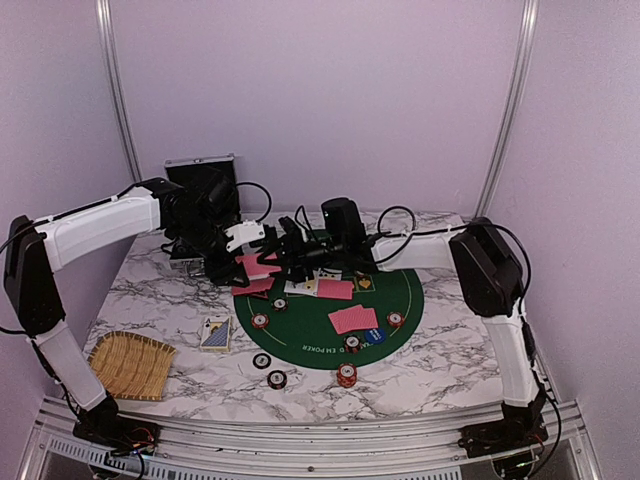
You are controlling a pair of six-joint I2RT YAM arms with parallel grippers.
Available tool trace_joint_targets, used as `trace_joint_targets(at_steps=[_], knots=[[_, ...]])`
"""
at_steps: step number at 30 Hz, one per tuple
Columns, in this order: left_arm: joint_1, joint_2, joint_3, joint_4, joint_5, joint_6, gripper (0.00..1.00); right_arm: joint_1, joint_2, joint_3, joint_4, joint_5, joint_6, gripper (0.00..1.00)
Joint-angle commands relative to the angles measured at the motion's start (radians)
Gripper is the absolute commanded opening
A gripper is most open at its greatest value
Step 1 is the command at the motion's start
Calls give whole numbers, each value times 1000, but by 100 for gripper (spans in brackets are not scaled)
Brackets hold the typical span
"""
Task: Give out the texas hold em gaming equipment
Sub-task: Pick up the poker card from the face-down deck piles, then place the poker card in the community card area.
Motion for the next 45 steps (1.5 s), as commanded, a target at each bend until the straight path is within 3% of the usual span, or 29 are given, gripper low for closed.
trace_joint_targets(at_steps=[1,9,20,36,45], knots=[[2,-12,12,19,19,-2,0,-20,-27,-43,-32,21,-22,52],[3,-12,-2,22,14,2,0,-41,-95,-92,5,27,-2,26],[4,-16,-8,26,8,0,0,-73,-157,-137,20,16,13,4],[79,-16,-42,35,-6,13,0,-291,-218,-317,-124,57,-172,1],[146,-24,-104,53,-18,26,0,-307,-127,-237,-314,171,-322,1]])
